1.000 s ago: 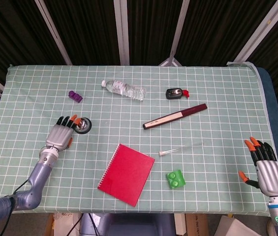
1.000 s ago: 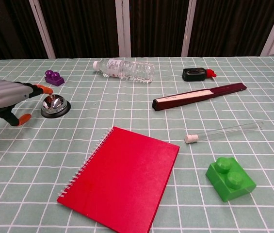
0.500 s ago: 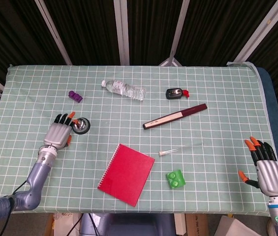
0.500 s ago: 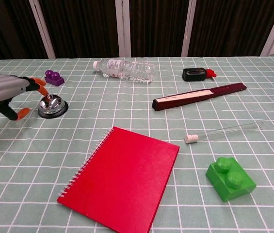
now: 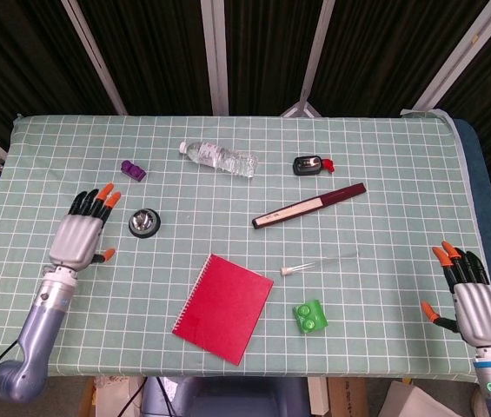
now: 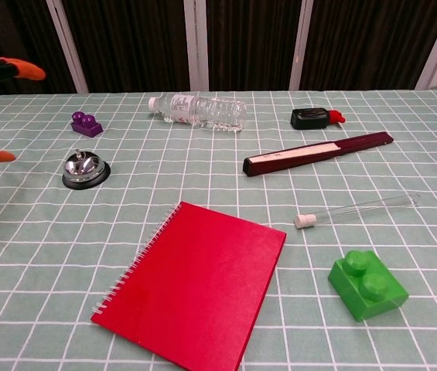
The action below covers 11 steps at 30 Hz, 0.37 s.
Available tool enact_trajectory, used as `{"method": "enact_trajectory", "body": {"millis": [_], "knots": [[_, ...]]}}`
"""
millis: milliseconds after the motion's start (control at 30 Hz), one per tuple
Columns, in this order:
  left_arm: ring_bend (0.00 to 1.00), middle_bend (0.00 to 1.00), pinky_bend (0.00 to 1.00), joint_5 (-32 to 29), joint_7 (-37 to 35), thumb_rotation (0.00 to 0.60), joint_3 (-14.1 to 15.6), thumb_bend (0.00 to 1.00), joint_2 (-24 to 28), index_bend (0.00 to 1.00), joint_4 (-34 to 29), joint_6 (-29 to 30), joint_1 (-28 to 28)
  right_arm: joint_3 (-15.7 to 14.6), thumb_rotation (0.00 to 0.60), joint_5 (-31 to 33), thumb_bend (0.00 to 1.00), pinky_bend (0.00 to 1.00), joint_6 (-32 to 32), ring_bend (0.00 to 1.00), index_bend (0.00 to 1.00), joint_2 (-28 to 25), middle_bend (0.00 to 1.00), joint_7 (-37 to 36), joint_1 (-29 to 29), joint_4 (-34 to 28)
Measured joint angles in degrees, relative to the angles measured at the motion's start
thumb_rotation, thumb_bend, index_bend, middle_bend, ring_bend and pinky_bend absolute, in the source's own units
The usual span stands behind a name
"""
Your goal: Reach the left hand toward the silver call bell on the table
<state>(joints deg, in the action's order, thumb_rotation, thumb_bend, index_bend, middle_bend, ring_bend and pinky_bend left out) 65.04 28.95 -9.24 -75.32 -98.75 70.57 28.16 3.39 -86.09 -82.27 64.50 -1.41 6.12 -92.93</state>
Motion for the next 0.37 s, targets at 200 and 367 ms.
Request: {"method": "enact_trajectory", "body": {"millis": [200, 367], "knots": [[0.00, 0.00, 0.00, 6.95, -1.14, 0.600, 8.45, 0.15, 7.73, 0.00, -9.06, 8.25, -9.03, 0.00, 0.600, 0.24, 0.29, 0.00, 0.16, 0.00, 0.00, 0.17, 0.00, 0.84, 0.05, -0.19], [0.00, 0.00, 0.00, 16.06, -5.56, 0.600, 14.00, 0.15, 10.69, 0.00, -8.40, 16.54, -15.84, -0.10, 0.600, 0.36, 0.29, 0.00, 0.45, 0.00, 0.00, 0.09, 0.00, 1.35, 0.11, -0.44]]}}
